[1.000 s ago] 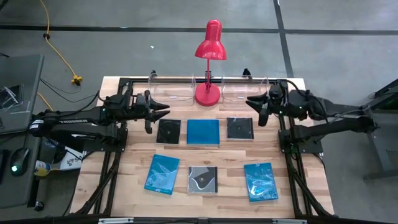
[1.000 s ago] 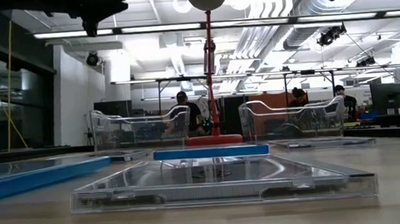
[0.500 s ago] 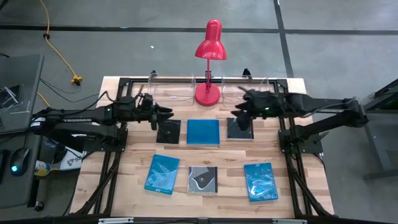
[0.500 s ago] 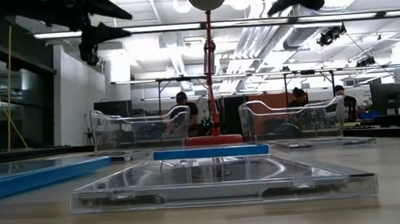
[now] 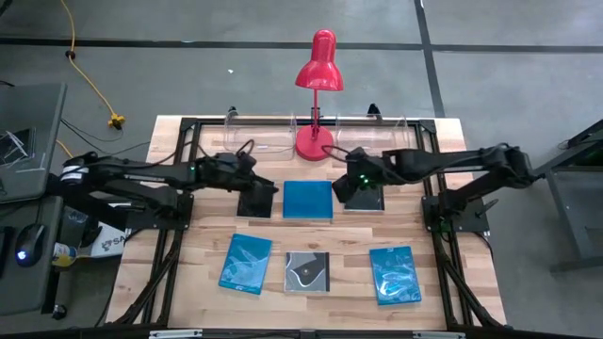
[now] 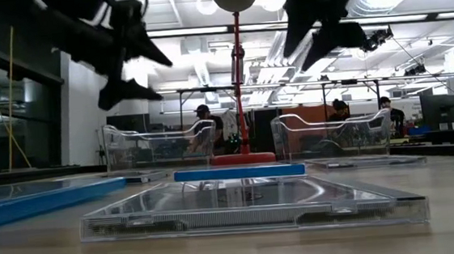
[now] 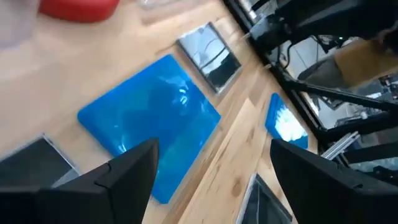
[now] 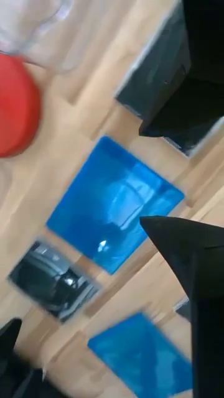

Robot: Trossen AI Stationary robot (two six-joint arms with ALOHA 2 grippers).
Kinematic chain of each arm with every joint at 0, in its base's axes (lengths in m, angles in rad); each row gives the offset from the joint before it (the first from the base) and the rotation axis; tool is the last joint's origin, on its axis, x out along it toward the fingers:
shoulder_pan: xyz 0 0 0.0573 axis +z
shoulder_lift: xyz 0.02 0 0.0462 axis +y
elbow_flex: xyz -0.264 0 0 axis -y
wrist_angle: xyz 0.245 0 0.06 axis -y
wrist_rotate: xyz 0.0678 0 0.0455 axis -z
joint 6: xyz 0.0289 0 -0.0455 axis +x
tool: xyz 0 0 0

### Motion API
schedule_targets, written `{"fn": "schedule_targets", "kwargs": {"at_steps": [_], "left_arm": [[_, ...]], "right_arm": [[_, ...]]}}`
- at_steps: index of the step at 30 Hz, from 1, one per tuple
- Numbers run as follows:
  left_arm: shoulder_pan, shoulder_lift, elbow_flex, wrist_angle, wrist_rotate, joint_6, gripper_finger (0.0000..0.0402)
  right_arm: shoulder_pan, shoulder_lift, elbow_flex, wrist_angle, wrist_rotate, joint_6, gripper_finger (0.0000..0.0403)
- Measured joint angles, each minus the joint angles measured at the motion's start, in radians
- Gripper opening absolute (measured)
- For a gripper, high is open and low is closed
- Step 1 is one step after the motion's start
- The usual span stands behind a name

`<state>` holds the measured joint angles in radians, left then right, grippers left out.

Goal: Pick & place jewel cases by type
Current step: Put the top blue cd case into the left transparent bin

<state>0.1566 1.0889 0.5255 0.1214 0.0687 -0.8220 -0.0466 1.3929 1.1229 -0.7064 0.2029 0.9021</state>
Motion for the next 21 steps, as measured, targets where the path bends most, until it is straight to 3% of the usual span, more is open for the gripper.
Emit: {"fn": "schedule_targets", "kwargs": {"at_steps": [21], "left_arm": [[0.000,0.261,0.000,0.124,-0.007,-0.070,0.0305]], "right_arm": [[-0.003,0.271,0.000,0.023,-0.052,0.145,0.0203]]}}
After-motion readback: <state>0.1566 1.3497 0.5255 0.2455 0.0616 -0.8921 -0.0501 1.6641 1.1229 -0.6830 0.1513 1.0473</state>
